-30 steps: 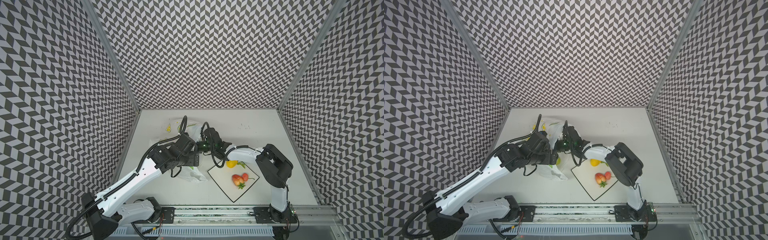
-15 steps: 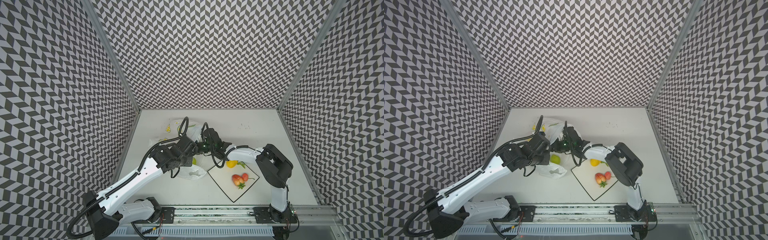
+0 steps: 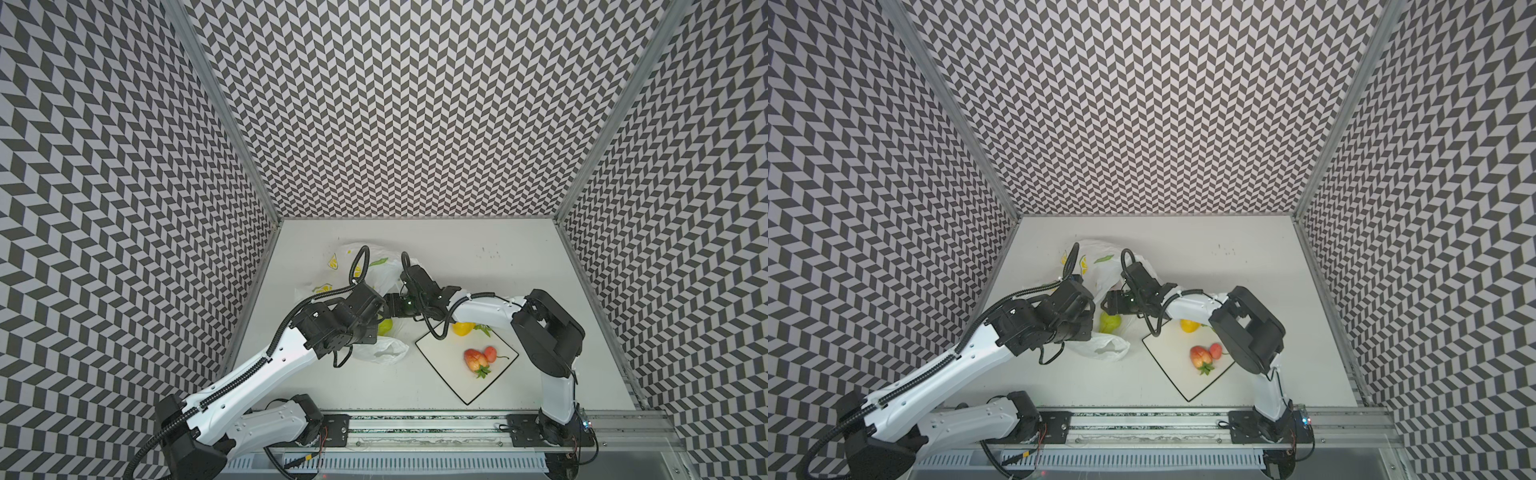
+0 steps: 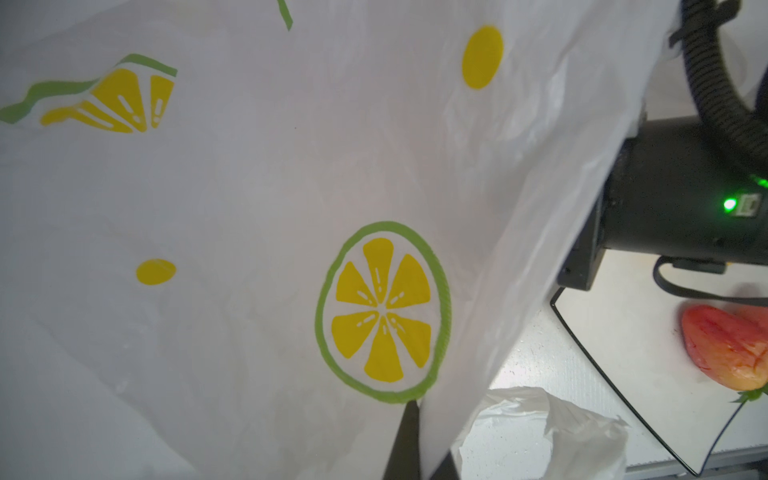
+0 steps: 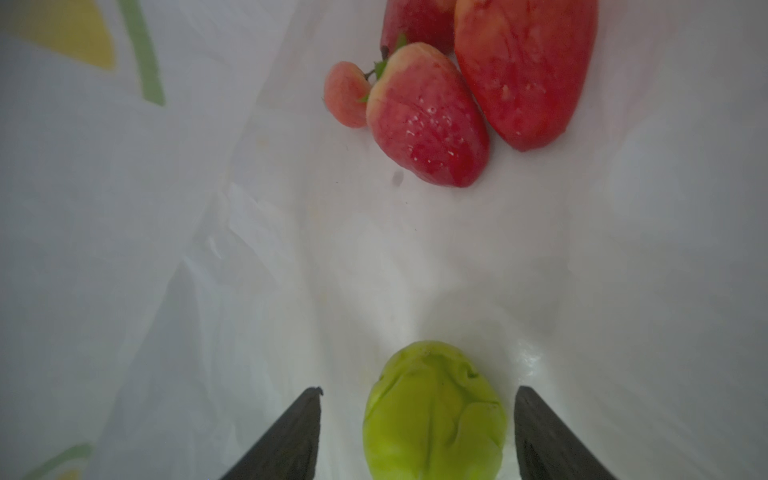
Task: Take the fake fruits out of the plastic bag
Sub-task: 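Grasp the green pear with the right gripper and lift it out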
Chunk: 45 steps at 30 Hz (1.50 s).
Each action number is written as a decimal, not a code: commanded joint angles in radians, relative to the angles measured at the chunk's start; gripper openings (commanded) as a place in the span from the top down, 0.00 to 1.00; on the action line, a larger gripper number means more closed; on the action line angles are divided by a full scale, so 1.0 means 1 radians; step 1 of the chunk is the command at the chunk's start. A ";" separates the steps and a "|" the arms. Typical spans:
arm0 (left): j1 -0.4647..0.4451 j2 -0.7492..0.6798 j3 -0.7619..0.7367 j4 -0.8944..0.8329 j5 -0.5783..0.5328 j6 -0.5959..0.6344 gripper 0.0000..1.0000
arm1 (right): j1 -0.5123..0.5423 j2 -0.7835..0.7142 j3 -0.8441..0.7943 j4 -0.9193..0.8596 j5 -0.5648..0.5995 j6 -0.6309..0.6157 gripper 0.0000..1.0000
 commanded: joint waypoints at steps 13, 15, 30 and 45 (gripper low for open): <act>-0.005 -0.047 -0.038 0.014 0.004 -0.069 1.00 | 0.048 0.110 0.161 -0.151 0.087 -0.081 0.23; -0.005 -0.047 -0.038 0.013 0.004 -0.070 1.00 | 0.051 0.121 0.171 -0.165 0.096 -0.084 0.22; -0.005 -0.053 -0.041 0.022 -0.025 -0.089 1.00 | 0.064 0.156 0.197 -0.164 0.100 -0.090 0.37; -0.002 -0.032 -0.050 0.078 -0.120 -0.084 1.00 | 0.059 -0.120 0.045 -0.156 0.083 -0.161 0.48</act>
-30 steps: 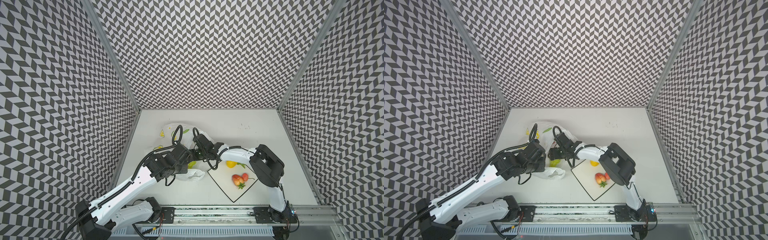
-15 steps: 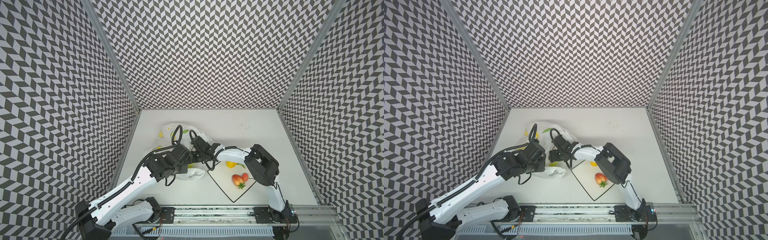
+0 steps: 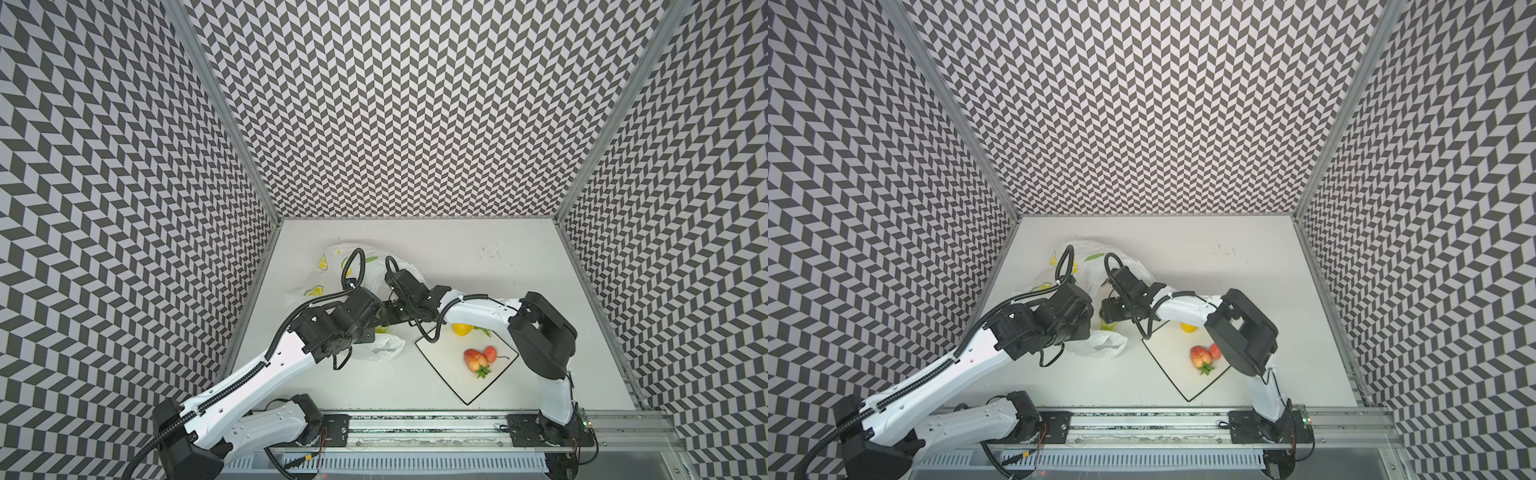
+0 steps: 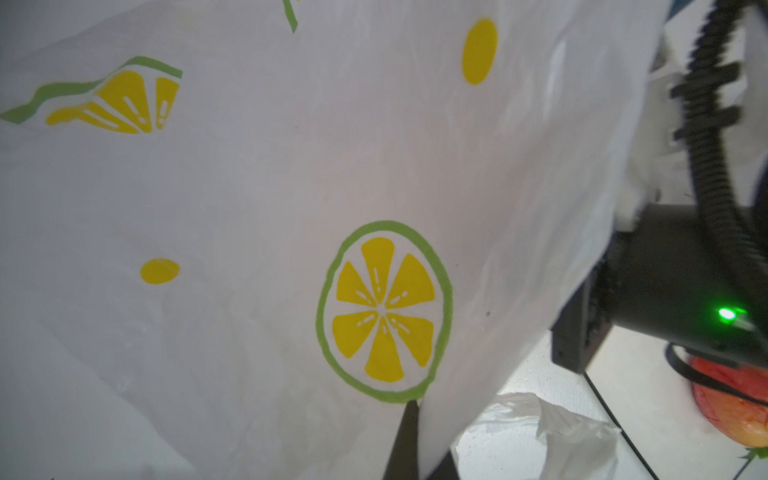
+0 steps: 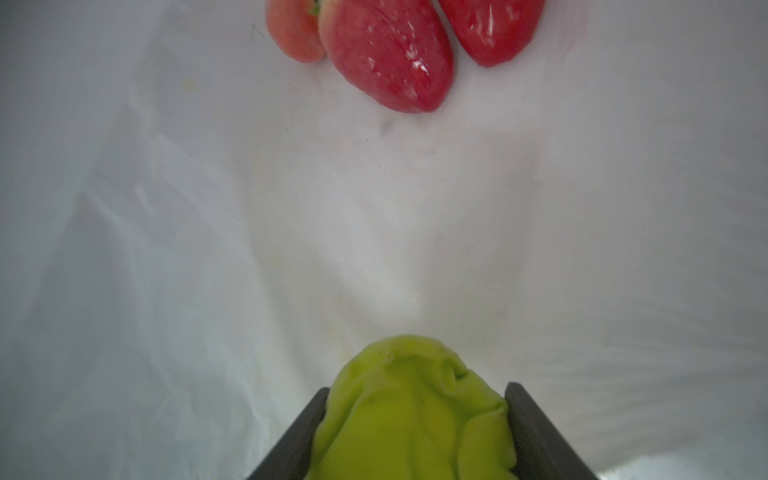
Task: Take the fake fruits out of the plastic bag
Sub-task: 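Grasp the green pear with the right gripper and lift it out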
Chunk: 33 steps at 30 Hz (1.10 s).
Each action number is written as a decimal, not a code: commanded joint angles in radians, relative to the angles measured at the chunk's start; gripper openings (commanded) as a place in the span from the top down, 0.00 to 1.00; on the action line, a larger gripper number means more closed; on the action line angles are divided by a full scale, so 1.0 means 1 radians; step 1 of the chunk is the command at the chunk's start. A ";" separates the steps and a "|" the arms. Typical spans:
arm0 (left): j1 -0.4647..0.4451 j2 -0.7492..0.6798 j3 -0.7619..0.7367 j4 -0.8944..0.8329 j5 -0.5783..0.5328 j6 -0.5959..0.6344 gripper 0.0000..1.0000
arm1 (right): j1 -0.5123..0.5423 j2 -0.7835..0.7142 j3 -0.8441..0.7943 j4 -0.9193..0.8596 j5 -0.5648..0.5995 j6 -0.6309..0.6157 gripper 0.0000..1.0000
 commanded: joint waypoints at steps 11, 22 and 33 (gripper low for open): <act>0.006 -0.027 -0.048 0.091 -0.052 0.074 1.00 | -0.001 -0.365 -0.204 -0.088 0.035 -0.119 0.47; 0.025 0.005 -0.030 0.212 -0.016 0.095 1.00 | -0.002 -0.356 -0.225 -0.182 -0.119 -0.322 0.47; 0.126 0.069 0.043 0.276 0.031 0.148 1.00 | 0.010 -0.349 -0.252 -0.175 -0.154 -0.535 0.46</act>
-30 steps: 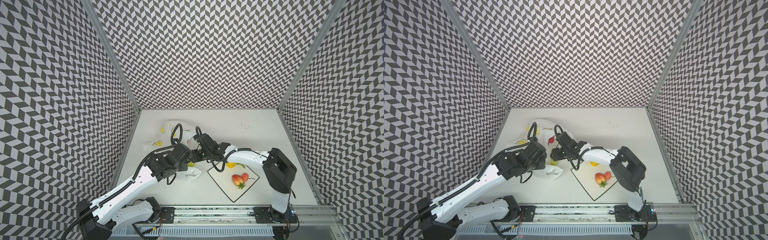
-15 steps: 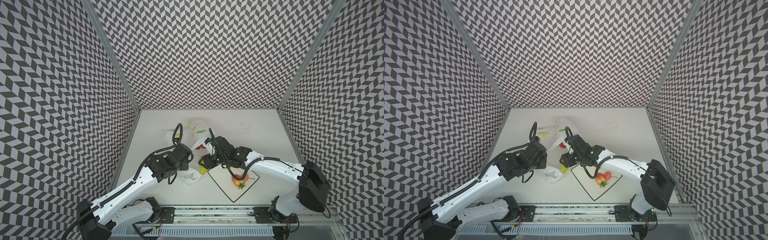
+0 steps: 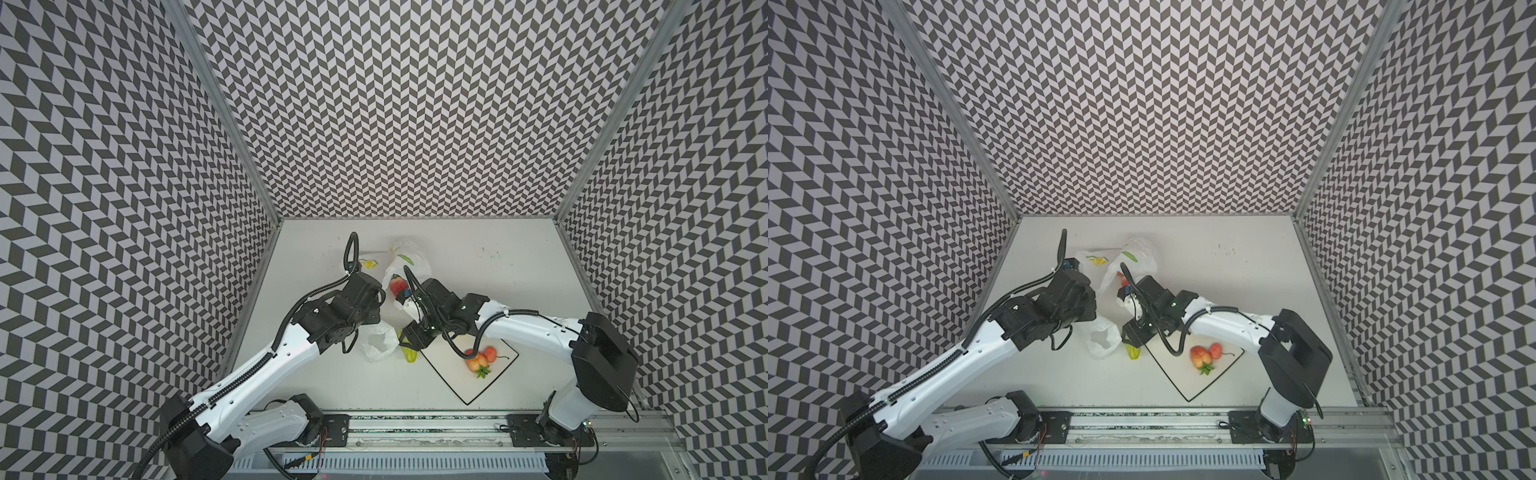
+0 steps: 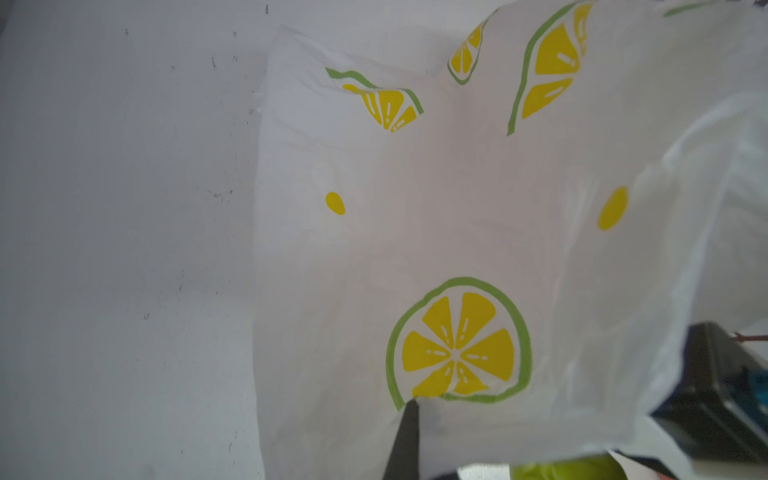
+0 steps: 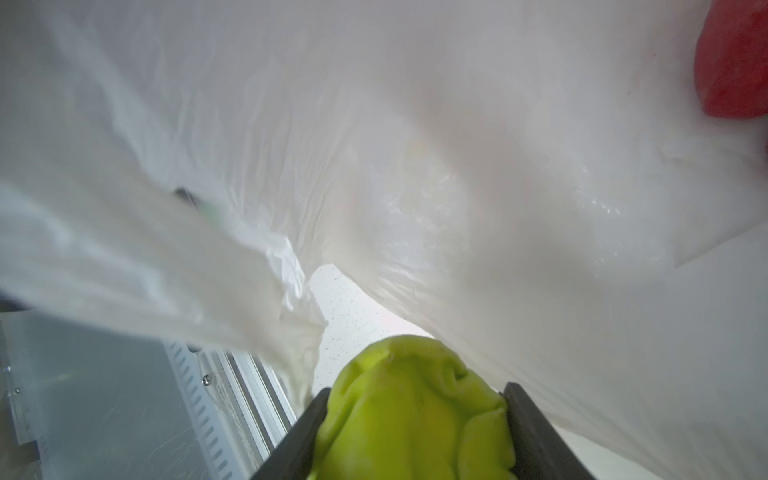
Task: Take the fake fruits out of the plastic bag
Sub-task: 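Carry the green pear over the white board with the right gripper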
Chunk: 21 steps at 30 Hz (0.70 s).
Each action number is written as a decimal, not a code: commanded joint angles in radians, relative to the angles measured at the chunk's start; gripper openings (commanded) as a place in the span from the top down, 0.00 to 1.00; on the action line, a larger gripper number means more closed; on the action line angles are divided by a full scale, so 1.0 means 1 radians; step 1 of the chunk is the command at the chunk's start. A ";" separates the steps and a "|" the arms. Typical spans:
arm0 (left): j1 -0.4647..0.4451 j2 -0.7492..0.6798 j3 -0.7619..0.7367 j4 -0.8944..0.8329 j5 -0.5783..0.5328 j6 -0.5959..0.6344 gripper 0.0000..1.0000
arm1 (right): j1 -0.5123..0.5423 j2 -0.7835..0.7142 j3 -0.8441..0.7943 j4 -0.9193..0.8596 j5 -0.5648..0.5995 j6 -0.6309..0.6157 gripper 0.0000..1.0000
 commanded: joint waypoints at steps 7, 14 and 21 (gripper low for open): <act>0.028 0.020 0.014 0.057 0.038 0.018 1.00 | 0.024 -0.201 -0.120 0.046 -0.057 -0.177 0.46; 0.033 0.010 0.009 0.042 0.028 -0.008 1.00 | 0.033 -0.339 -0.136 -0.071 -0.113 -0.137 0.46; 0.032 -0.007 0.007 0.021 0.005 -0.033 1.00 | 0.031 -0.386 -0.133 -0.286 0.012 0.130 0.47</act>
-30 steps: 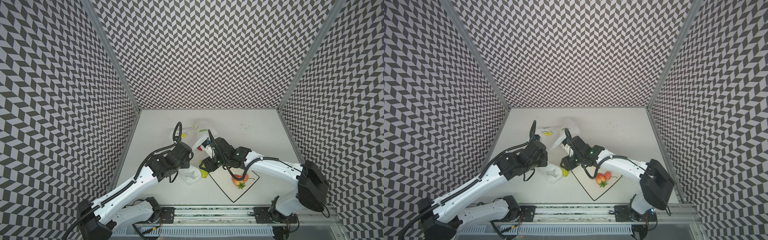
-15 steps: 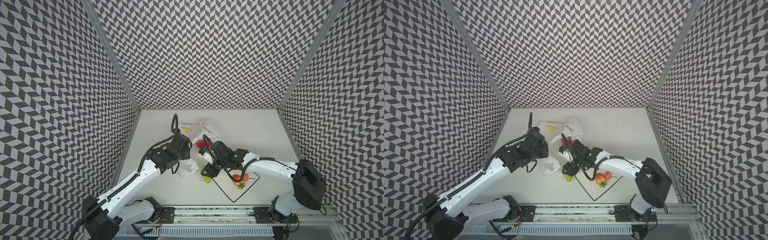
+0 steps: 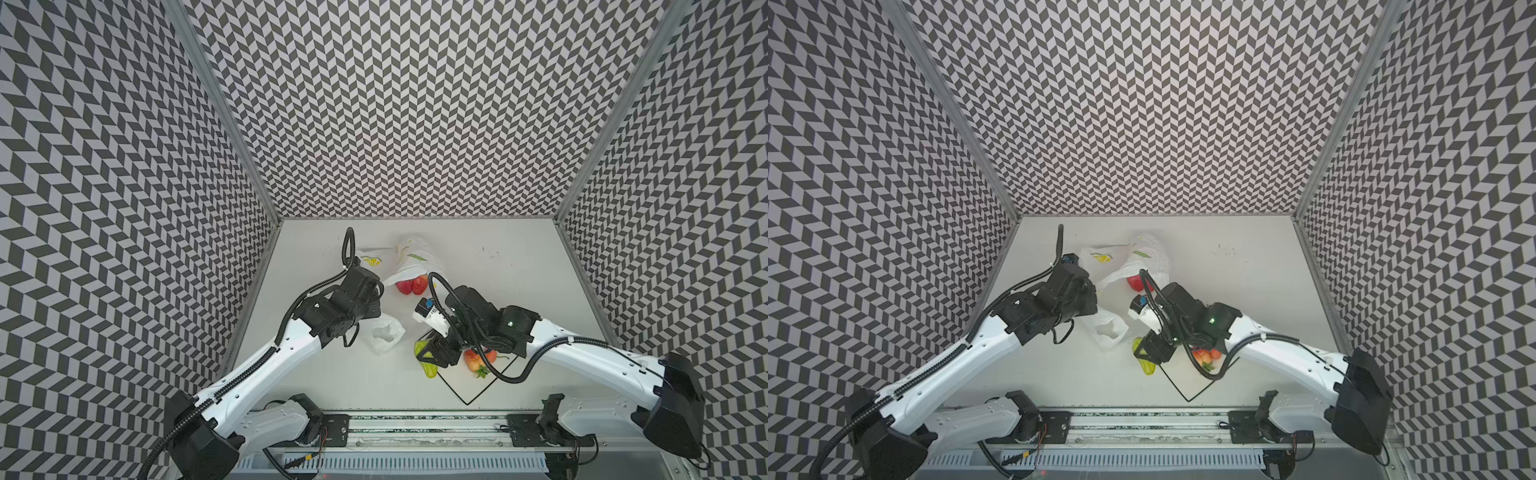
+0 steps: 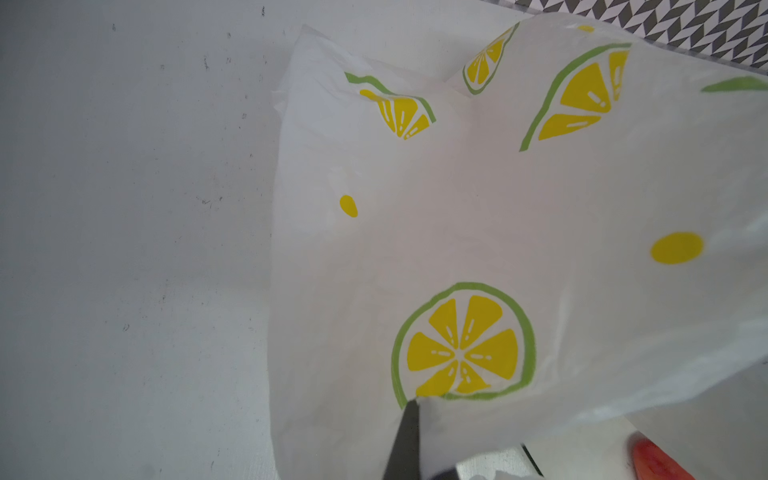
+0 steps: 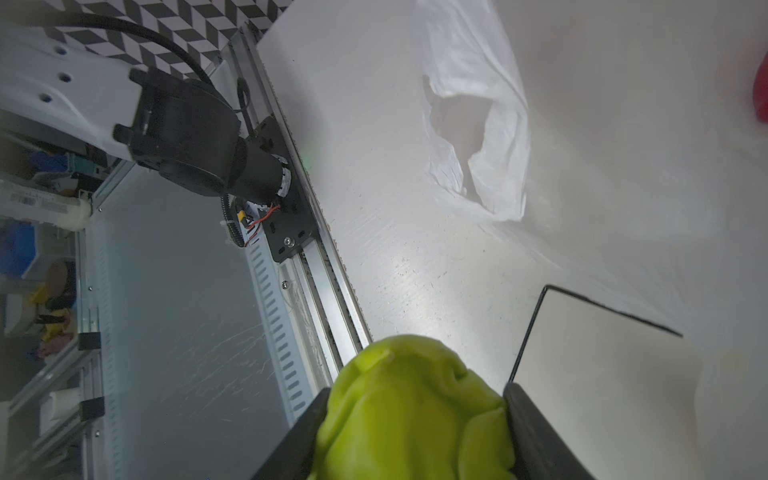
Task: Take the fake fruits out of the plastic bag
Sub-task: 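Carry the green pear over the white board with the right gripper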
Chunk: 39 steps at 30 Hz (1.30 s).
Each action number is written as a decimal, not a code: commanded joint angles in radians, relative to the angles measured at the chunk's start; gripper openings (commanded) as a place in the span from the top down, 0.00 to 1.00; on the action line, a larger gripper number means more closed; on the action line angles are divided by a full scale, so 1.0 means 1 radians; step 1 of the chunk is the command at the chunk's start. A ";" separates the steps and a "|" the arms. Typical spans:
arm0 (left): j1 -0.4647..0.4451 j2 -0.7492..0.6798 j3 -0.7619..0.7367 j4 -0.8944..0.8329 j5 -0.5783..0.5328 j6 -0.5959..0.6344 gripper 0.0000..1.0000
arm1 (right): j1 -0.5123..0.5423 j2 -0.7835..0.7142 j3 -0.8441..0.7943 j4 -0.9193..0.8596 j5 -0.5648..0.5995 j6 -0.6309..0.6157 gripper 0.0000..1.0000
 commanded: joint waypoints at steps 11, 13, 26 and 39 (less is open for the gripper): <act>0.007 -0.034 -0.002 -0.015 -0.034 -0.027 1.00 | 0.006 -0.058 -0.097 -0.223 0.283 0.348 0.49; 0.007 -0.030 0.000 -0.017 -0.037 -0.022 1.00 | 0.008 -0.037 -0.110 -0.233 0.326 0.344 0.48; 0.009 -0.016 0.009 -0.027 -0.037 -0.013 1.00 | 0.019 0.048 -0.186 -0.085 0.350 0.325 0.44; 0.011 -0.007 0.023 -0.032 -0.040 -0.008 1.00 | 0.020 0.051 -0.177 -0.065 0.382 0.334 0.20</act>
